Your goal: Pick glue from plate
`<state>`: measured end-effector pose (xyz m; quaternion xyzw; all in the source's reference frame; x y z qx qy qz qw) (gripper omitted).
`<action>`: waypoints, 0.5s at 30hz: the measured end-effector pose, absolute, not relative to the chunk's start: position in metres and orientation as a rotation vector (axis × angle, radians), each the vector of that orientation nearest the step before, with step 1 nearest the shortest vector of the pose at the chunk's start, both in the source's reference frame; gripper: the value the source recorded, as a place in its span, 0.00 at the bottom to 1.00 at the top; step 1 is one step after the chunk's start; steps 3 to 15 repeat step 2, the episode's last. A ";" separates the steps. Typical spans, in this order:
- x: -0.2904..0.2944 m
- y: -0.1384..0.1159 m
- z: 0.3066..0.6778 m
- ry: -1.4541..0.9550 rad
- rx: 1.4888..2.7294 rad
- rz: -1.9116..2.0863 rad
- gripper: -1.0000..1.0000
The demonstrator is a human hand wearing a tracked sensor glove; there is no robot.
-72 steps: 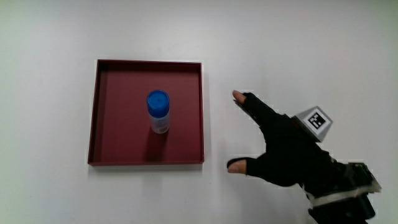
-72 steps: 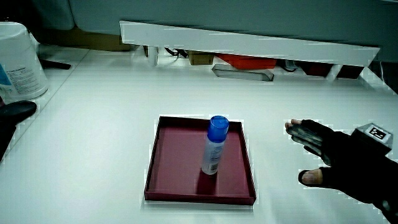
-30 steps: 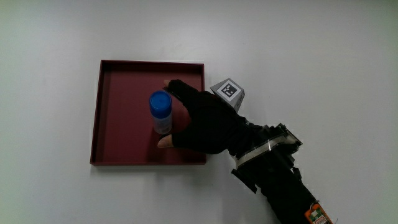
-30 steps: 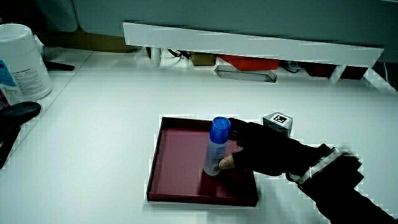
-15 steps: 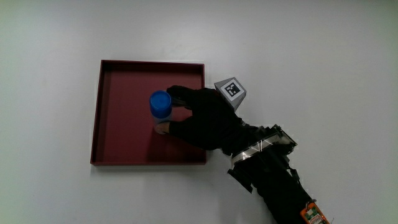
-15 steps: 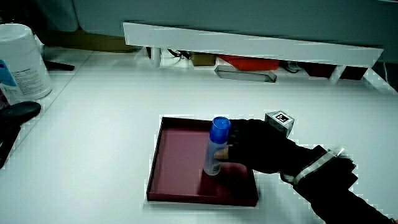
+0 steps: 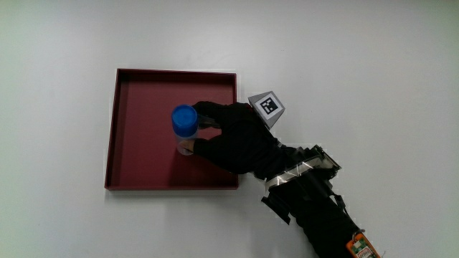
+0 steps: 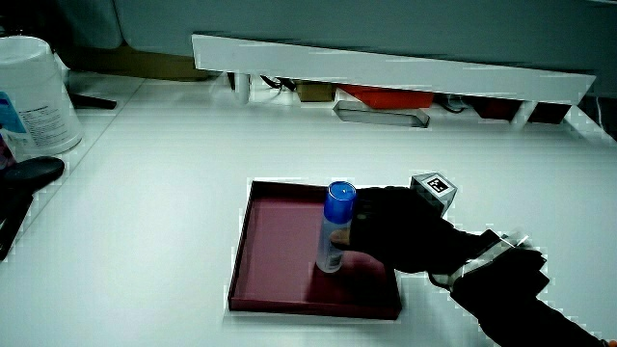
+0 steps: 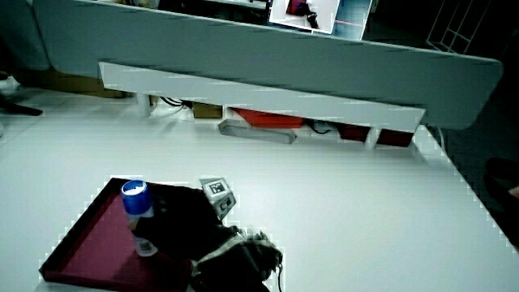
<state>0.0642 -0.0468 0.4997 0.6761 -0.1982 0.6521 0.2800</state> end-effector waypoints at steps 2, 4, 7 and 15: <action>0.067 -0.048 0.493 -0.542 1.765 1.815 1.00; 0.067 -0.048 0.493 -0.542 1.765 1.815 1.00; 0.067 -0.048 0.493 -0.542 1.765 1.815 1.00; 0.067 -0.048 0.493 -0.542 1.765 1.815 1.00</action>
